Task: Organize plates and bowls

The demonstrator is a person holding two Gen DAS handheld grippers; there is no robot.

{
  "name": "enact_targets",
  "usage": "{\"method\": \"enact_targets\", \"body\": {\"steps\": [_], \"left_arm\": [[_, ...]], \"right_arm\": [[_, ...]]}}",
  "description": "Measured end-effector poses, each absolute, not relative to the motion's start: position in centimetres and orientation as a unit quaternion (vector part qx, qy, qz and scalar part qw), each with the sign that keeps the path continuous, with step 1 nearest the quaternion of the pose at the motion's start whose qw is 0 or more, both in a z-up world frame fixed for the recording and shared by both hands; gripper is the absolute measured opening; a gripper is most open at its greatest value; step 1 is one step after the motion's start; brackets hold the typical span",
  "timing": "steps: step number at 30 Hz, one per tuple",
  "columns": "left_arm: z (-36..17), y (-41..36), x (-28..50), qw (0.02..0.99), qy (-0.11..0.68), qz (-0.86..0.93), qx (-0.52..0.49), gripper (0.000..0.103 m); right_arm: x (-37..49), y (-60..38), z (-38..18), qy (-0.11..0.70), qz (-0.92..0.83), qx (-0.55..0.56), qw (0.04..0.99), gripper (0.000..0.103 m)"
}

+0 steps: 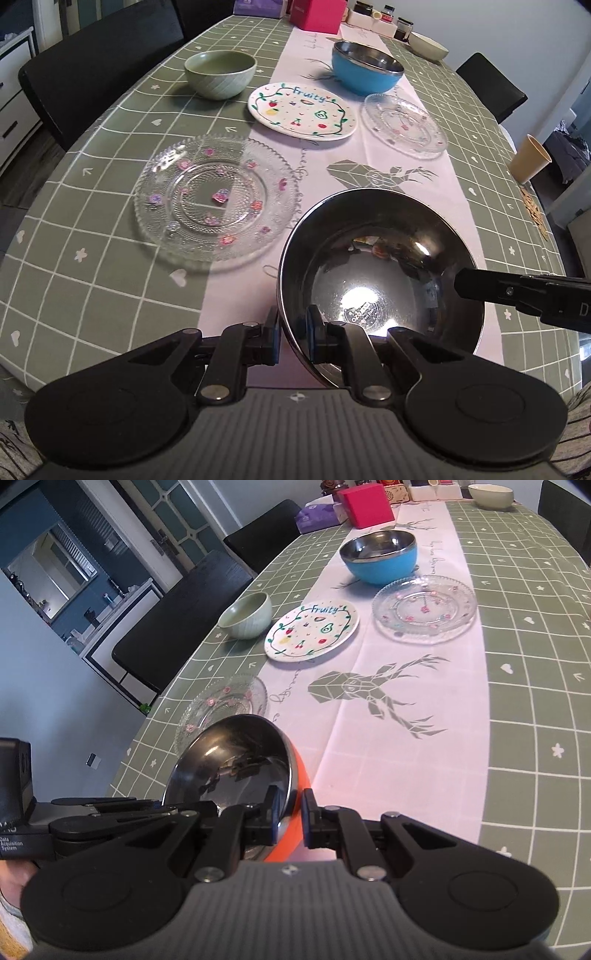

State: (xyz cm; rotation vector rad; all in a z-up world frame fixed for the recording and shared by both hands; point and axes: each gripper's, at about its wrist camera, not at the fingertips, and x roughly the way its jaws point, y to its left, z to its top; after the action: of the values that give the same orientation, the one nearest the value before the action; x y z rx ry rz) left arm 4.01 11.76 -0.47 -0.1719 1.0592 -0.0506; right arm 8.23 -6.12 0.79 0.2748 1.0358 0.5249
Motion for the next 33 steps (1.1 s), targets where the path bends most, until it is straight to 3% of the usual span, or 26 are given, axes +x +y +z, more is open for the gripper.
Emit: {"method": "enact_targets", "body": {"steps": [24,26,29,33], "left_arm": [[-1.0,12.9,3.7,0.873,0.484,-0.008,-0.056,0.017],[-0.7,12.5,3.4,0.883,0.469,0.001,-0.029,0.036],[-0.1,12.3,3.1,0.895,0.445,-0.001,-0.016,0.06],[0.5,12.3,3.1,0.9,0.436,-0.004,-0.017,0.068]], "right_arm": [[7.0,-2.8,0.2,0.444,0.25,0.046,0.859,0.01],[7.0,-2.9,0.3,0.438,0.247,0.044,0.863,0.014],[7.1,-3.3,0.6,0.431,0.244,0.046,0.867,0.029],[7.2,-4.1,0.9,0.423,0.235,0.054,0.873,0.038]]}}
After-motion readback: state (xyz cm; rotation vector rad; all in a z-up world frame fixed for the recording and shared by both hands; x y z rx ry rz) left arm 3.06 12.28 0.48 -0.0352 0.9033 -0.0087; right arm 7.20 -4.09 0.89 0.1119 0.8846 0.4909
